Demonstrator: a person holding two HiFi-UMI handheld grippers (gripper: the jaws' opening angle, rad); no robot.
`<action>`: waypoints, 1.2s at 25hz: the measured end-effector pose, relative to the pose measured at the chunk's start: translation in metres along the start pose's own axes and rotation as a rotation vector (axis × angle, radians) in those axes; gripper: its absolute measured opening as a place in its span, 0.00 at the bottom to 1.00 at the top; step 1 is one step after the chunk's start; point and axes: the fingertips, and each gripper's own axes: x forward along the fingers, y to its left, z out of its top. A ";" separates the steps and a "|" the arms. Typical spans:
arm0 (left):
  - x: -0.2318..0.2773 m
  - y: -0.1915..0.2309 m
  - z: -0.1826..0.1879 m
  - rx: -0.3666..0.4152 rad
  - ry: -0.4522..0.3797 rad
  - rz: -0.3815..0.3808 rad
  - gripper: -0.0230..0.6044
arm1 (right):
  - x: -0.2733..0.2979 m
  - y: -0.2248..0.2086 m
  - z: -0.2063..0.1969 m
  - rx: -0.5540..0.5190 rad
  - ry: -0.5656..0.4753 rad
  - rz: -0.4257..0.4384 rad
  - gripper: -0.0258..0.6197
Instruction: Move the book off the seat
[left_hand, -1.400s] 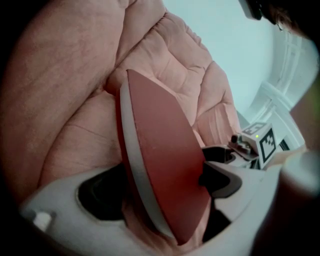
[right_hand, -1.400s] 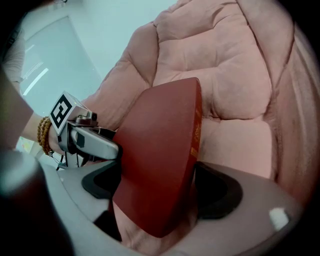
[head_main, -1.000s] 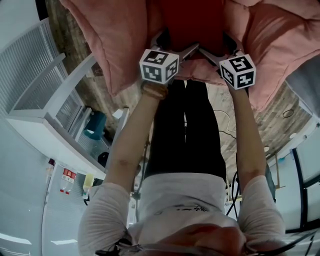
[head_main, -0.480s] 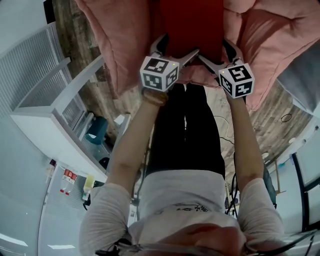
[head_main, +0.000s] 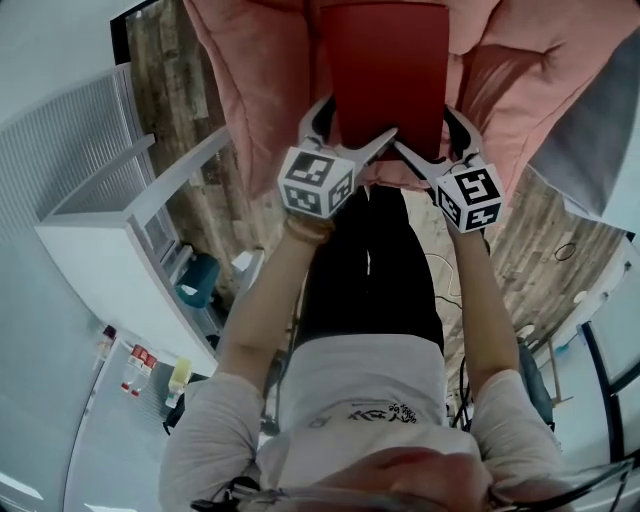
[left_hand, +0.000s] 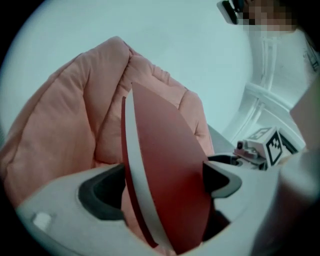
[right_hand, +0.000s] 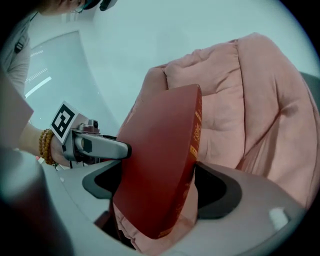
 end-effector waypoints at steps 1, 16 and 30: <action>-0.004 -0.006 0.009 0.008 -0.012 0.001 0.79 | -0.007 0.003 0.008 -0.003 -0.012 -0.004 0.76; -0.098 -0.100 0.138 0.089 -0.165 0.004 0.78 | -0.126 0.069 0.134 -0.090 -0.158 -0.045 0.75; -0.192 -0.192 0.233 0.152 -0.263 -0.007 0.78 | -0.237 0.138 0.228 -0.154 -0.286 -0.073 0.74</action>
